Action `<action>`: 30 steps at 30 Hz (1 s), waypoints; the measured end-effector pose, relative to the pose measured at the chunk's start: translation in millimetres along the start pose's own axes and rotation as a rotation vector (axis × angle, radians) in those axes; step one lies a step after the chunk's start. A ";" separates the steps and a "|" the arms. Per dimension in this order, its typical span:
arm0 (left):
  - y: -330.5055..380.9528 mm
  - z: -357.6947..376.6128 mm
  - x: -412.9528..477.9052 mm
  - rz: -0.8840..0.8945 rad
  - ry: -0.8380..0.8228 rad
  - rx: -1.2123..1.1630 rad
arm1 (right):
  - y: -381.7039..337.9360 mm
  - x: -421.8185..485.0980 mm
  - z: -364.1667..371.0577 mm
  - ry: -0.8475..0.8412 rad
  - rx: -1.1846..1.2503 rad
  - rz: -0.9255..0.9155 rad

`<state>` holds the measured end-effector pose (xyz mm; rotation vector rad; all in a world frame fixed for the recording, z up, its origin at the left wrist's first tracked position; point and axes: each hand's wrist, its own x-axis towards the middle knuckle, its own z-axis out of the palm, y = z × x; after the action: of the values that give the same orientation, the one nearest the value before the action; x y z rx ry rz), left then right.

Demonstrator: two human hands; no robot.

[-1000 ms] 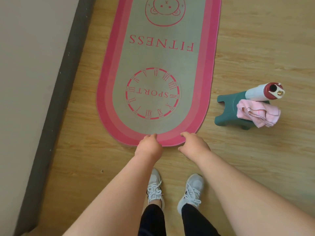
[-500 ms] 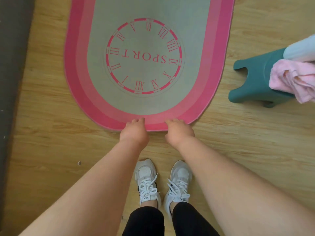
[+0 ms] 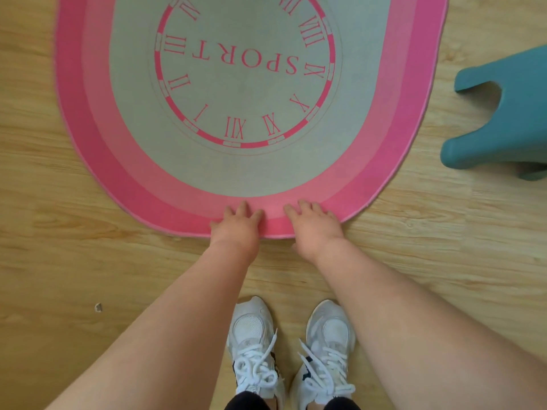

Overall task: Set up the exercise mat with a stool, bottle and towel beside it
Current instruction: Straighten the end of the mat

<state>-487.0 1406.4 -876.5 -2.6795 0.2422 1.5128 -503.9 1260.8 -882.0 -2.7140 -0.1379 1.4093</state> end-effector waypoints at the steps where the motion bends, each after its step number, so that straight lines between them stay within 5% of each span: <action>1: 0.6 1.8 1.4 -0.019 -0.026 -0.017 | 0.5 0.9 2.4 0.001 0.014 0.007; 22: 50.6 18.4 -19.2 -0.132 0.052 -0.137 | 36.2 -29.6 16.0 -0.076 0.212 0.101; 30: 50.3 29.6 -27.2 -0.144 -0.035 -0.086 | 32.4 -40.9 30.9 -0.123 0.227 0.106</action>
<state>-534.0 1363.4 -867.2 -2.6651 -0.0186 1.5596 -551.2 1224.7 -870.2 -2.4846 0.1518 1.5174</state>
